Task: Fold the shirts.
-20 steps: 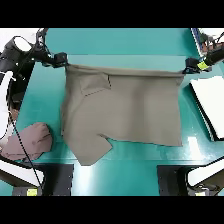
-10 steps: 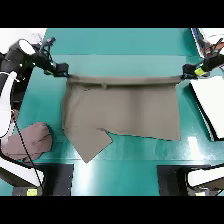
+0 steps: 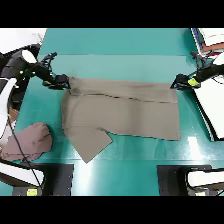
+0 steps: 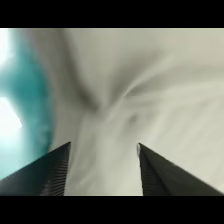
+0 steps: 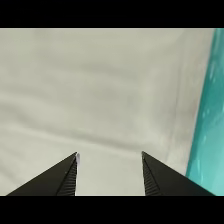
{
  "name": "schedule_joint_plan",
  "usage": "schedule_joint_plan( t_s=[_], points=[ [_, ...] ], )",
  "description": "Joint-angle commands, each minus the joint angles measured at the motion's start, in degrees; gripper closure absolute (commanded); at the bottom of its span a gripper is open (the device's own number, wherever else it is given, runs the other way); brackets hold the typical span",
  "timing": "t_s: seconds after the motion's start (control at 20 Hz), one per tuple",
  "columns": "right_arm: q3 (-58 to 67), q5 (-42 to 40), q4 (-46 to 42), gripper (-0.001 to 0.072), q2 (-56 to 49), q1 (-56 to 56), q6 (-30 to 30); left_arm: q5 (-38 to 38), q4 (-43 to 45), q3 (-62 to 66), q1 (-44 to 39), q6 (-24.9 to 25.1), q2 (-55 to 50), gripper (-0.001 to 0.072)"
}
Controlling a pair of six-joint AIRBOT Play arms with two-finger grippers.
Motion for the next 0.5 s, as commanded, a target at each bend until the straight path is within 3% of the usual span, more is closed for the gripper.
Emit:
schedule_joint_plan(
  t_s=[0.0,0.3,0.45],
  points=[
    [-5.99,1.64,1.99,0.0253,7.61,-1.46,-0.2,-3.87,6.21,-7.89,2.4,-0.55,9.33,0.0209],
    [-18.75,-2.97,2.03,0.0255,23.08,-1.46,-0.2,-1.2,-0.28,-42.58,3.02,-2.58,33.29,0.021],
    [-20.72,-5.35,2.03,0.0255,26.51,-0.31,-0.17,0.7,-6.1,-53.81,2.97,-3.17,38.49,0.021]
  ],
)
